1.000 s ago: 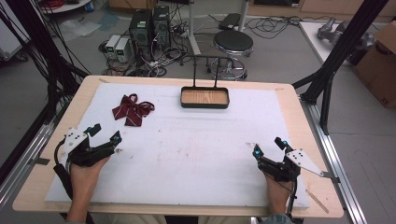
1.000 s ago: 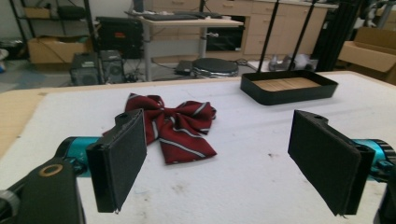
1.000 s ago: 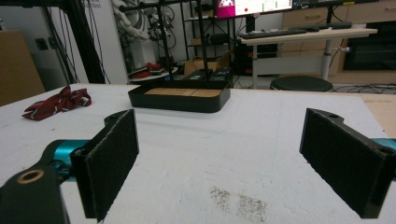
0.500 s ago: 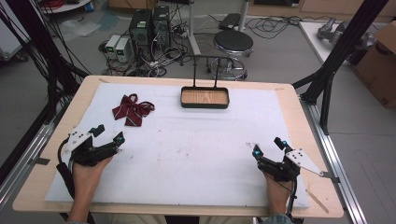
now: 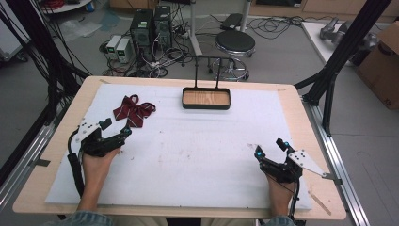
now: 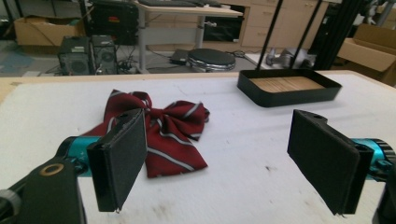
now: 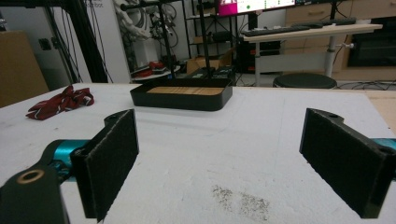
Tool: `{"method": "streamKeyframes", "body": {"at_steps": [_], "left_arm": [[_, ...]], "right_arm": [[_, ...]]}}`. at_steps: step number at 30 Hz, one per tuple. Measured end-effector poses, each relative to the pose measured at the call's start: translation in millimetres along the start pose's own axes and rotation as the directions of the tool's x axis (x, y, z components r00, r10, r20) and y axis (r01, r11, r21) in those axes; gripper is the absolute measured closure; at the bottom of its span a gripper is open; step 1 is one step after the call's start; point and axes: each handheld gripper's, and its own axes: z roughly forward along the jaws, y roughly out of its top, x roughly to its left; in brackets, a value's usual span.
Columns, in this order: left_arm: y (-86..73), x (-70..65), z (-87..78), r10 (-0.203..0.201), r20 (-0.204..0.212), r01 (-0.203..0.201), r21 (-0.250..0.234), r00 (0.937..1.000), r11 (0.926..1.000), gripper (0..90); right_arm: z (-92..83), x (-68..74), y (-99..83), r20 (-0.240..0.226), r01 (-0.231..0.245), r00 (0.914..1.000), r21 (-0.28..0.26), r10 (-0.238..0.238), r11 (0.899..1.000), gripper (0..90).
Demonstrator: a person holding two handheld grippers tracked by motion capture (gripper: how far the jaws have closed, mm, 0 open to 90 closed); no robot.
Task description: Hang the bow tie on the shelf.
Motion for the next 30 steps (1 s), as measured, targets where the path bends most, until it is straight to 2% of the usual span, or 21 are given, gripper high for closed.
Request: {"method": "streamKeyframes", "body": {"at_steps": [1,5,9,10,11,13,16,20,21,24,27,29,30], "left_arm": [[0.0,0.0,0.0,0.0,0.0,0.0,0.0,1.0,1.0,20.1],[6.0,4.8,16.8,0.011,-0.019,-0.011,0.019,0.9998,0.9998,20.0],[14.1,12.6,34.8,-0.025,-0.031,0.025,0.024,0.9992,0.9994,20.0],[18.5,14.9,44.8,-0.012,-0.051,0.013,0.033,0.9986,0.9994,20.2],[18.5,14.9,44.8,-0.012,-0.051,0.013,0.033,0.9986,0.9994,20.3],[22.2,17.6,55.2,-0.002,-0.064,0.005,0.041,0.998,0.9991,20.6],[25.4,22.5,72.5,0.023,-0.1,-0.018,0.053,0.9947,0.9984,20.6],[24.6,30.6,95.5,0.033,-0.132,-0.019,0.103,0.9907,0.9944,22.9],[22.2,35.0,108.4,0.025,-0.151,-0.006,0.125,0.9882,0.9921,23.3],[19.8,38.0,118.1,0.017,-0.162,0.006,0.143,0.9866,0.9897,23.8],[15.3,41.7,135.8,0.028,-0.191,0.008,0.186,0.9811,0.9825,23.9],[14.4,42.6,139.1,0.031,-0.197,0.009,0.196,0.98,0.9805,24.5],[12.4,44.3,144.6,0.039,-0.213,0.008,0.215,0.9762,0.9767,25.7]], "right_arm": [[0.1,0.0,0.0,0.001,-0.001,1.0,0.0,0.001,1.0,10.8],[0.2,-0.3,-0.1,0.001,0.002,1.0,0.0,-0.002,1.0,10.8],[0.3,-0.4,0.0,-0.001,-0.002,1.0,0.001,0.002,1.0,10.8],[0.7,-0.7,-0.1,-0.004,-0.001,1.0,-0.001,0.001,1.0,10.8],[0.7,-0.7,-0.1,-0.004,-0.001,1.0,-0.001,0.001,1.0,10.8],[0.5,-0.5,-0.2,-0.004,-0.008,1.0,0.003,0.008,1.0,10.8],[0.7,-0.7,-0.2,-0.003,-0.008,1.0,0.003,0.008,1.0,10.8],[0.9,-1.1,-0.1,-0.006,-0.009,0.9999,0.002,0.009,1.0,10.8],[0.9,-1.3,-0.1,-0.006,-0.009,0.9999,0.004,0.009,1.0,10.8],[1.1,-1.4,-0.1,-0.007,-0.012,0.9999,0.004,0.012,1.0,10.8],[1.5,-2.1,0.0,-0.008,-0.011,0.9999,0.002,0.012,1.0,10.8],[1.6,-2.2,0.0,-0.01,-0.013,0.9999,0.003,0.013,1.0,10.8],[1.6,-2.1,0.0,-0.01,-0.014,0.9998,0.004,0.014,1.0,10.8]]}}
